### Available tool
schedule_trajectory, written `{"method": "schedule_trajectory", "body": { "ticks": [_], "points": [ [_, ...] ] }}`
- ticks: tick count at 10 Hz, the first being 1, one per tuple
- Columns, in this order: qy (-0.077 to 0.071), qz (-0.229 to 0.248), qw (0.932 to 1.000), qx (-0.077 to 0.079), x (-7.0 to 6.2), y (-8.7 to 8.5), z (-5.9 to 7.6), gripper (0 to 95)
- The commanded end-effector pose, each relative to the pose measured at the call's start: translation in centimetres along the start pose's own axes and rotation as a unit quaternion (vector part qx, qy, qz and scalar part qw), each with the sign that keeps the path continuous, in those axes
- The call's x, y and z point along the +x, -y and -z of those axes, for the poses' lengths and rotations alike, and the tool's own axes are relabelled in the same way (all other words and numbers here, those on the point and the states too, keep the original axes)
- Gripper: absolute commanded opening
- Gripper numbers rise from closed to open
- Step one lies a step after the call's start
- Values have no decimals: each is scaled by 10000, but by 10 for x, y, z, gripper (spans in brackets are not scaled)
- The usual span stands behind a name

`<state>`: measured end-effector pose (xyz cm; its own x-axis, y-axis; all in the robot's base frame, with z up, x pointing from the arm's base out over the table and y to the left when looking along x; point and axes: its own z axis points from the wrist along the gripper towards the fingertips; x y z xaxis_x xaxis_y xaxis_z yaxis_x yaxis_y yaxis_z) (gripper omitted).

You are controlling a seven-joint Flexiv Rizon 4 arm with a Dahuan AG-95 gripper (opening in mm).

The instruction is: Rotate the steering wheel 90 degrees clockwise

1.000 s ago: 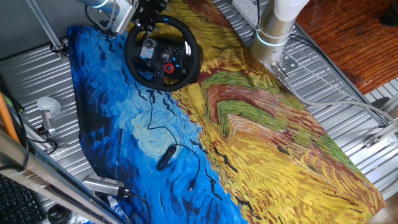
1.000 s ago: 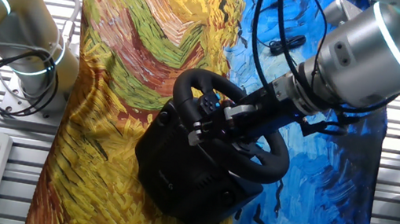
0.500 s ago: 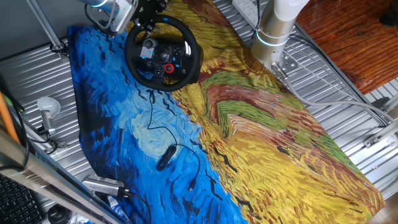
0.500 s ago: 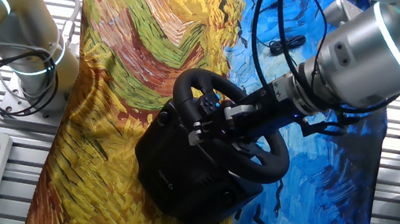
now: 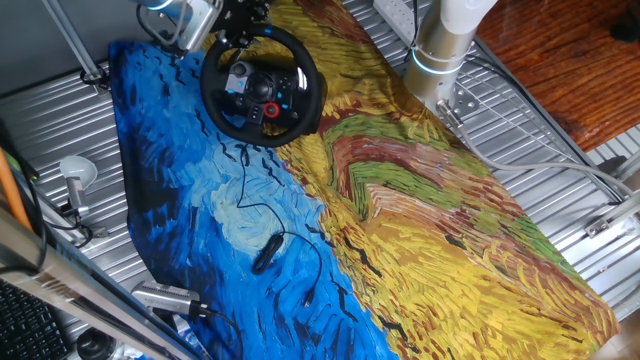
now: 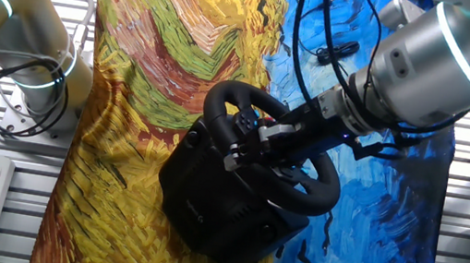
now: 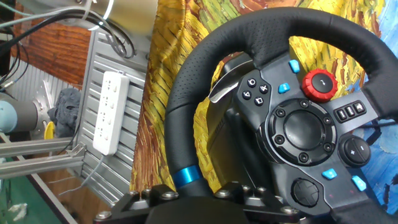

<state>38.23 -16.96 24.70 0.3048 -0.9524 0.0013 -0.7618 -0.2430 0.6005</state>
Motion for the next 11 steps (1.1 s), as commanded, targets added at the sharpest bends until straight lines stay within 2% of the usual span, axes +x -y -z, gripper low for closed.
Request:
{"method": "schedule_trajectory", "body": {
  "ticks": [1,2,8,11],
  "points": [
    [36,-116,9999,-7,1,1,0,190],
    [60,-171,9998,-3,1,1,0,0],
    [83,-260,9996,-9,1,1,0,0],
    [151,-348,9993,14,1,1,0,0]
  ]
}}
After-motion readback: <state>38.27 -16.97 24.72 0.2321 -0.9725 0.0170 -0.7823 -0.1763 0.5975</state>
